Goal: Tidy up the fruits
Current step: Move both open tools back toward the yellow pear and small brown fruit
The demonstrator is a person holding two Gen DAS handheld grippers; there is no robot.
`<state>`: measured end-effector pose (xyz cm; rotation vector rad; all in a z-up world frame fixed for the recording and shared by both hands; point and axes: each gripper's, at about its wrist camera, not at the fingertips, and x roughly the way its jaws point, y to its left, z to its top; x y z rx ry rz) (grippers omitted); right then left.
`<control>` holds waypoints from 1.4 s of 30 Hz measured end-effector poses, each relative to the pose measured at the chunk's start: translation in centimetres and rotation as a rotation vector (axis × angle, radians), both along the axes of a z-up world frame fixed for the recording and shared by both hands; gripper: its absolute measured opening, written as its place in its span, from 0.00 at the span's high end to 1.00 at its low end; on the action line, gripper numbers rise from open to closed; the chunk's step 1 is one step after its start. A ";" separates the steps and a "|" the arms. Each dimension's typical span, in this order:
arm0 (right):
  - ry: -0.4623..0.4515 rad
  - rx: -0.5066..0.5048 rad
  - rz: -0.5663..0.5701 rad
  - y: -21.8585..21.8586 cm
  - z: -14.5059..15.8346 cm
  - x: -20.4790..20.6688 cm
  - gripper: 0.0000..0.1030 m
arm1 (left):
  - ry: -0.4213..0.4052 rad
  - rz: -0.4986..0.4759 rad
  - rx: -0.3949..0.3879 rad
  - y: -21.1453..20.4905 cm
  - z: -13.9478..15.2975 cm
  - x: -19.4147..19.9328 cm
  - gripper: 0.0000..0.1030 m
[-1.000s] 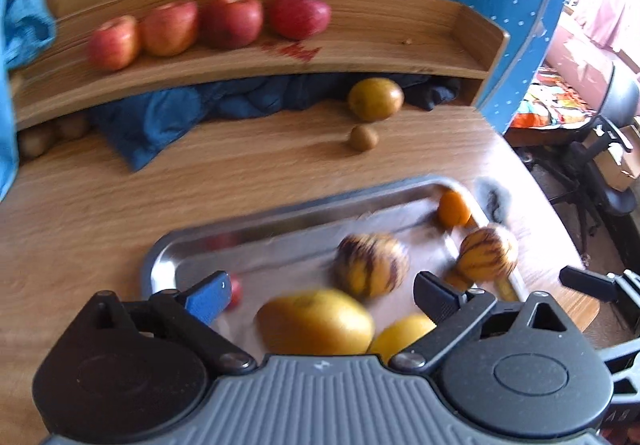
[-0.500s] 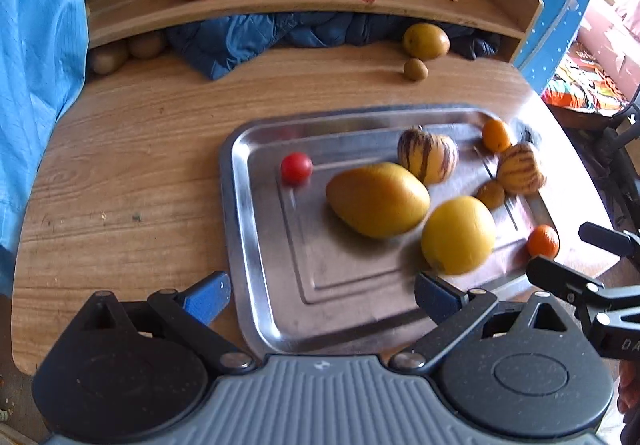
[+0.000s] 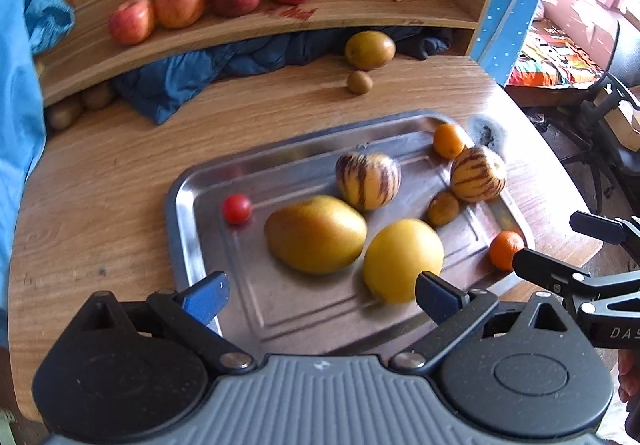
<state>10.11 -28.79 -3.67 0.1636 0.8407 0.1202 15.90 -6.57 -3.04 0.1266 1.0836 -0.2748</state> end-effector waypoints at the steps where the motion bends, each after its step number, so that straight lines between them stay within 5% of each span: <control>1: -0.007 0.002 -0.007 -0.2 0.0 0.2 0.01 | -0.006 -0.006 0.003 -0.3 0.1 0.4 0.01; 18: -0.061 -0.018 -0.090 -5.6 0.7 10.4 0.01 | -0.072 -0.072 -0.015 -5.2 -1.1 12.6 0.01; 42: 0.167 0.042 0.072 -2.4 -4.2 29.1 0.01 | -0.075 -0.363 -0.005 -8.8 -7.4 21.7 0.01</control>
